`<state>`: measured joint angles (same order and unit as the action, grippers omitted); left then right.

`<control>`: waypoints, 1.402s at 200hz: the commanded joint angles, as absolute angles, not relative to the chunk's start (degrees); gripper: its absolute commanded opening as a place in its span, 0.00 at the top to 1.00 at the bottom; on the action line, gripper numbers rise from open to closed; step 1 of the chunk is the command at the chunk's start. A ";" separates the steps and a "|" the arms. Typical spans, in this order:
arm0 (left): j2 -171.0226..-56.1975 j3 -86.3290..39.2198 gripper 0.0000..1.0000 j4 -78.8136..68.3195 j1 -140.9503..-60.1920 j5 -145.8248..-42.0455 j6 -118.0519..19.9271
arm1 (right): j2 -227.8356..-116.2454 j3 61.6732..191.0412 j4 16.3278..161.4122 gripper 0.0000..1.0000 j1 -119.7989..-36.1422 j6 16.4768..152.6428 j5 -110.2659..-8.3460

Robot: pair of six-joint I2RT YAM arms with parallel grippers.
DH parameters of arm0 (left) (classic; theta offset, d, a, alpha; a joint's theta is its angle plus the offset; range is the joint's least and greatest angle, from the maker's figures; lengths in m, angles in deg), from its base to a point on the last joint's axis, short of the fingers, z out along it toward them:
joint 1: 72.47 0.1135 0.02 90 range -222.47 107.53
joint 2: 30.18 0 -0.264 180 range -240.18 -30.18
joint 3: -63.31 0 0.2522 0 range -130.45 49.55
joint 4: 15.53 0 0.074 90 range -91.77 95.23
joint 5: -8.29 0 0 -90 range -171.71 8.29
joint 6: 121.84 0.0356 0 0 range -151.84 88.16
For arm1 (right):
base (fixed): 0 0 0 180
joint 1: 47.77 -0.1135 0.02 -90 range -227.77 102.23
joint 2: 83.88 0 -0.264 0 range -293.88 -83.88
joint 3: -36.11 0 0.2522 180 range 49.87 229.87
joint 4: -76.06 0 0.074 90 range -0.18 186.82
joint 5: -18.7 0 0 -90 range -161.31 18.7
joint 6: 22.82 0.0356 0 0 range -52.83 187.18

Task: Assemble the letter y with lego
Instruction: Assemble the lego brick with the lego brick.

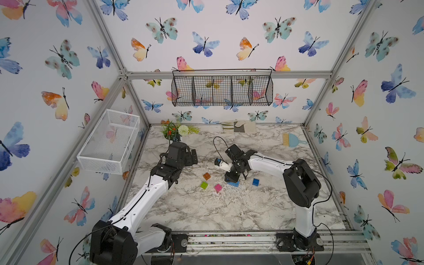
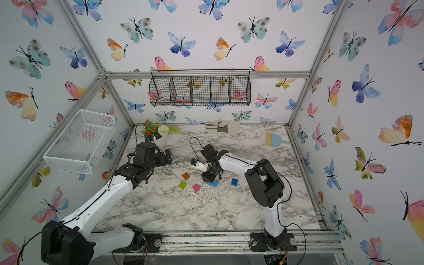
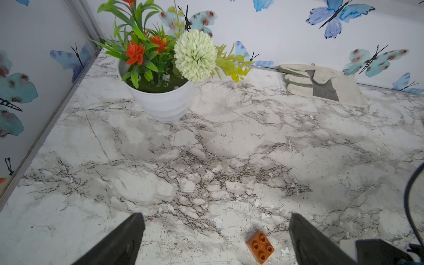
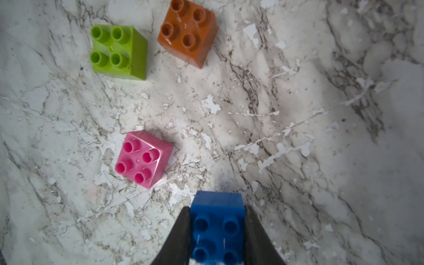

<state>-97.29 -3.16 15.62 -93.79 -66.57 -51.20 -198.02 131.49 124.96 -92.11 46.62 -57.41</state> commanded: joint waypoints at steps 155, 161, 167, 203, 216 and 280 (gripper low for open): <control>-97.13 -3.53 0.01 15.58 -93.13 -67.03 -51.38 | -203.89 134.70 135.55 0.96 -94.09 48.24 -60.71; -97.07 -3.50 0.01 15.61 -93.13 -67.03 -51.37 | -204.10 135.06 135.97 0.96 -94.14 48.11 -60.51; -97.06 -3.50 0.01 15.62 -93.13 -67.05 -51.43 | -204.35 135.33 136.21 0.96 -94.13 48.03 -60.33; -97.06 -3.53 0.01 15.64 -93.13 -66.95 -51.41 | -204.47 136.06 136.84 0.96 -94.35 47.63 -59.21; -97.00 -3.53 0.01 15.61 -93.13 -67.01 -51.36 | -204.27 136.23 137.06 0.96 -94.35 47.08 -58.67; -97.07 -3.48 0.00 15.63 -93.04 -66.87 -51.38 | -204.97 137.54 137.02 0.96 -94.35 44.86 -54.69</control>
<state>-97.29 -3.16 15.62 -93.44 -66.59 -51.22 -201.24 137.50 131.88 -93.50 46.09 -58.05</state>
